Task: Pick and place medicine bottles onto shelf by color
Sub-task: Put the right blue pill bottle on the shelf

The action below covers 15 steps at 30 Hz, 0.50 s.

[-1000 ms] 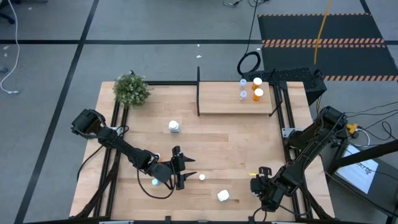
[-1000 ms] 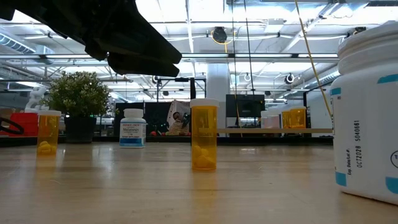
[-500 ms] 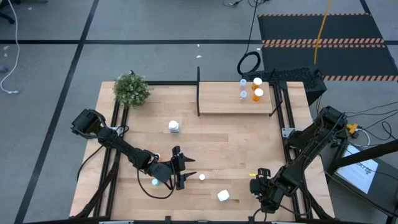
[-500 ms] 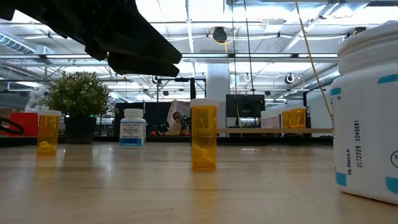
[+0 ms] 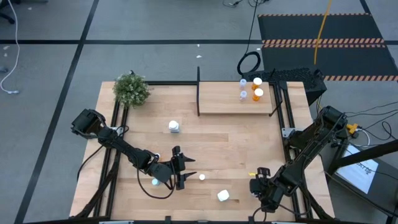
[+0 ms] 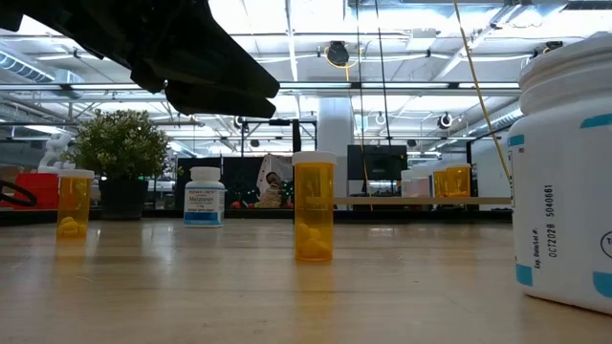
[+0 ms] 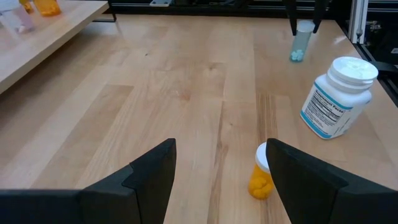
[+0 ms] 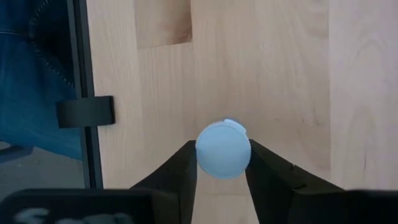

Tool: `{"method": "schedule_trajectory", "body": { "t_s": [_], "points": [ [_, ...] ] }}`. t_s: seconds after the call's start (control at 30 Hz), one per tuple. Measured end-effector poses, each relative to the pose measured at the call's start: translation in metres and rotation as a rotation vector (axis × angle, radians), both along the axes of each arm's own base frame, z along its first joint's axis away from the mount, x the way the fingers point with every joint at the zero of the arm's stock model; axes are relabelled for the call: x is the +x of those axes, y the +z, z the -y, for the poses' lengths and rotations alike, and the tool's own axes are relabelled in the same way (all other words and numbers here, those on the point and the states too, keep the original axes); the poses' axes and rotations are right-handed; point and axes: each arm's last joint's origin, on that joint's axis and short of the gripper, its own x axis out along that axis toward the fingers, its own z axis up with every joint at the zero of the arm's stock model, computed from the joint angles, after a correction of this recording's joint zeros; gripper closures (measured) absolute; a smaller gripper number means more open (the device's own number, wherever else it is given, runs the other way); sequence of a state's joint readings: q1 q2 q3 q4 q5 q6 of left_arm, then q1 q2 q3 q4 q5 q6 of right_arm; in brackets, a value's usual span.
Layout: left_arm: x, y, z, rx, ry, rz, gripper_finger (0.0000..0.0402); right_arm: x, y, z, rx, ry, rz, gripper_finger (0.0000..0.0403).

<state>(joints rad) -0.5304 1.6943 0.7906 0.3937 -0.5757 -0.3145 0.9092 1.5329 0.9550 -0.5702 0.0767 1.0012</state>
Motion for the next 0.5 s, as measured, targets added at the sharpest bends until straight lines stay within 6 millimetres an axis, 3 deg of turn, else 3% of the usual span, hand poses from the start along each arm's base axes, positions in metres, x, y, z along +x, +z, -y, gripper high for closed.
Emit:
{"method": "schedule_trajectory", "body": {
  "t_s": [0.3,0.5],
  "points": [
    [0.001,0.000,-0.001,0.001,0.003,0.000,0.0151,-0.001,0.011,0.005,0.005,0.020,0.050,0.0284],
    [0.002,0.000,-0.004,0.004,0.012,0.000,0.0151,0.008,0.025,0.019,-0.017,0.022,0.141,0.0286]
  ]
}}
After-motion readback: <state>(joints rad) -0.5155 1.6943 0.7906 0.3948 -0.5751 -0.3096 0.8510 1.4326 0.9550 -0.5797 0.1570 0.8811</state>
